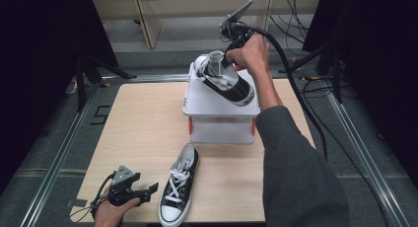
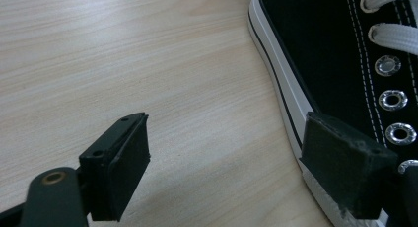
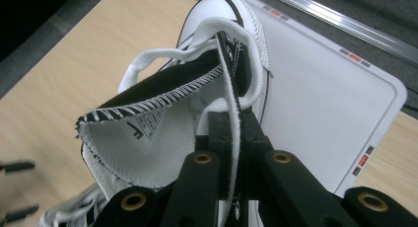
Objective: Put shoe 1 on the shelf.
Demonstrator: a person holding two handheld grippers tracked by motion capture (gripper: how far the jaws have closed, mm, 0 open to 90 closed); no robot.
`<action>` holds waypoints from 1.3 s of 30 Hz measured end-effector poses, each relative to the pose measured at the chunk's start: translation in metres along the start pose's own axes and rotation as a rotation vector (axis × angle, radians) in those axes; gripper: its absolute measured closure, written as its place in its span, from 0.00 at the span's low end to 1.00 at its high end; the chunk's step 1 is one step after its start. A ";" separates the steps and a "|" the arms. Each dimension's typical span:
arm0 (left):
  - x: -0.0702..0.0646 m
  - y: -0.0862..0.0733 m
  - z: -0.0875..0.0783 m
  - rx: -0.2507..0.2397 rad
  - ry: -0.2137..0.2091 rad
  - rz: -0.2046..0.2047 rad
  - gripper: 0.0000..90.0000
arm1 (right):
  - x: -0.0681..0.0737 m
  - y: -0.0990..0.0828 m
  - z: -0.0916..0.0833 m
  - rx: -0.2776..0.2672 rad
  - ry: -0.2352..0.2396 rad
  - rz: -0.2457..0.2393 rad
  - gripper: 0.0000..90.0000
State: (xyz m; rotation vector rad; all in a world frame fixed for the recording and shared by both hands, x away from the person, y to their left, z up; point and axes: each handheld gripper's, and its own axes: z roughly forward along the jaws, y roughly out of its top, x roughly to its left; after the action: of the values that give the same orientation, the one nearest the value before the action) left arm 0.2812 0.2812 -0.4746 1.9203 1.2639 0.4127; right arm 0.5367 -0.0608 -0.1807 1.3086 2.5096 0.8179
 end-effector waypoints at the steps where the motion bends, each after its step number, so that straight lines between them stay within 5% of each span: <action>1: 0.000 0.000 0.000 -0.001 -0.003 -0.002 0.20 | -0.002 0.002 0.002 -0.003 -0.009 0.014 0.98; 10: 0.000 -0.001 0.000 -0.007 -0.014 -0.012 0.20 | -0.020 0.017 0.028 -0.033 -0.073 0.138 0.98; 25: 0.000 -0.001 -0.001 -0.006 -0.027 -0.020 0.20 | -0.029 0.027 0.067 -0.052 -0.103 0.218 0.98; 33: -0.002 -0.001 0.000 0.003 -0.025 -0.013 0.20 | -0.026 0.020 0.065 -0.041 -0.061 0.230 0.97; 35: -0.002 -0.001 0.000 0.001 -0.022 -0.013 0.20 | -0.030 0.009 0.064 -0.043 -0.009 0.263 0.96; 39: -0.002 -0.002 0.001 0.005 -0.016 -0.013 0.20 | -0.035 -0.003 0.065 -0.009 0.000 0.288 0.95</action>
State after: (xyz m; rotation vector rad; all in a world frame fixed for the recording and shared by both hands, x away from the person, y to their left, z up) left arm 0.2801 0.2797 -0.4765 1.9147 1.2674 0.3866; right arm 0.5819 -0.0653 -0.2390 1.6921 2.3455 0.8817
